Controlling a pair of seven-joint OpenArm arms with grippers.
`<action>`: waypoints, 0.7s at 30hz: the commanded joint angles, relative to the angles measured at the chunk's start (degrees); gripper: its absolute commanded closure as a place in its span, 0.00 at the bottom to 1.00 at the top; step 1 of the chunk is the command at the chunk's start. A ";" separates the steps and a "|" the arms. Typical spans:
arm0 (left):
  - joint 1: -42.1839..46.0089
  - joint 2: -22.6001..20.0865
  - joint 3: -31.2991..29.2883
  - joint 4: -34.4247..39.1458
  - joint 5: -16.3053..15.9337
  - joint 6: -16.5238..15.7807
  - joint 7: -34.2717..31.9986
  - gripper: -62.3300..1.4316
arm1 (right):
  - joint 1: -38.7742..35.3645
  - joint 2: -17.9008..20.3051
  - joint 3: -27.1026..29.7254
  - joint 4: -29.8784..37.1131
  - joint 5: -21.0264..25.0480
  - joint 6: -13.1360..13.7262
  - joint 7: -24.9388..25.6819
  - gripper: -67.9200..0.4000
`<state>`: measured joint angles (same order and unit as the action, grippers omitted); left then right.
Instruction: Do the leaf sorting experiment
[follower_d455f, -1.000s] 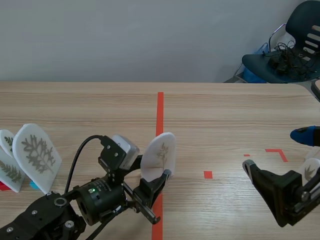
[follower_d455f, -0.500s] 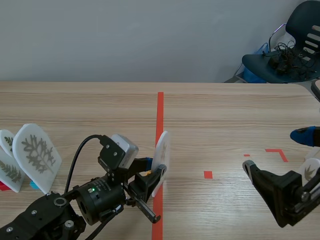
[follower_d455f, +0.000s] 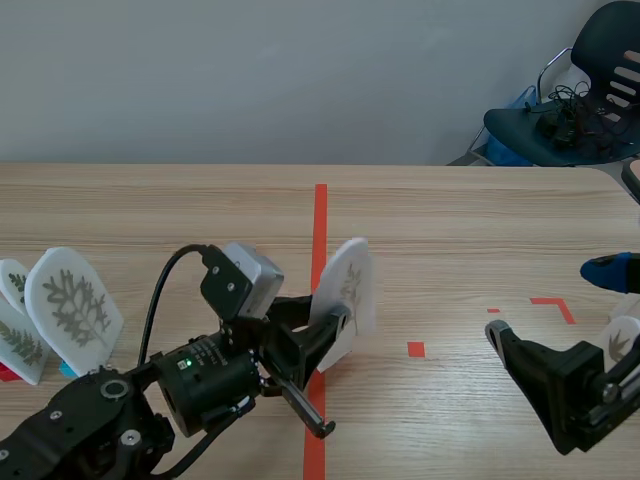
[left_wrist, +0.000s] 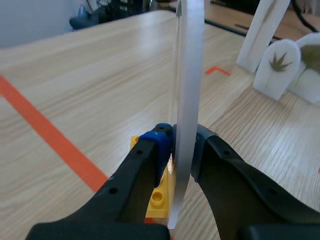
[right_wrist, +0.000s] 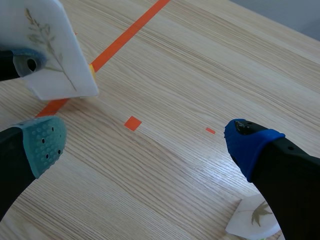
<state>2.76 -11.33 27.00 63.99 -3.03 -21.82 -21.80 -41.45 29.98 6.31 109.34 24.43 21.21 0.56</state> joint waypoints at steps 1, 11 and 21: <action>1.53 -0.68 -1.07 4.61 -0.59 -0.39 0.20 0.89 | 0.66 -0.02 0.57 0.90 0.37 -0.24 0.63 0.00; 14.60 -3.80 -11.08 20.83 -2.80 -0.39 4.13 0.89 | 0.66 -0.02 0.57 0.90 0.37 -0.24 0.63 0.00; 27.41 -3.89 -23.69 26.56 -11.61 -0.31 6.64 0.89 | 0.66 -0.02 0.57 0.90 0.37 -0.24 0.63 0.00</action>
<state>30.57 -15.40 3.22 90.39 -14.37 -22.11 -14.35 -41.45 29.98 6.31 109.34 24.45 21.19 0.56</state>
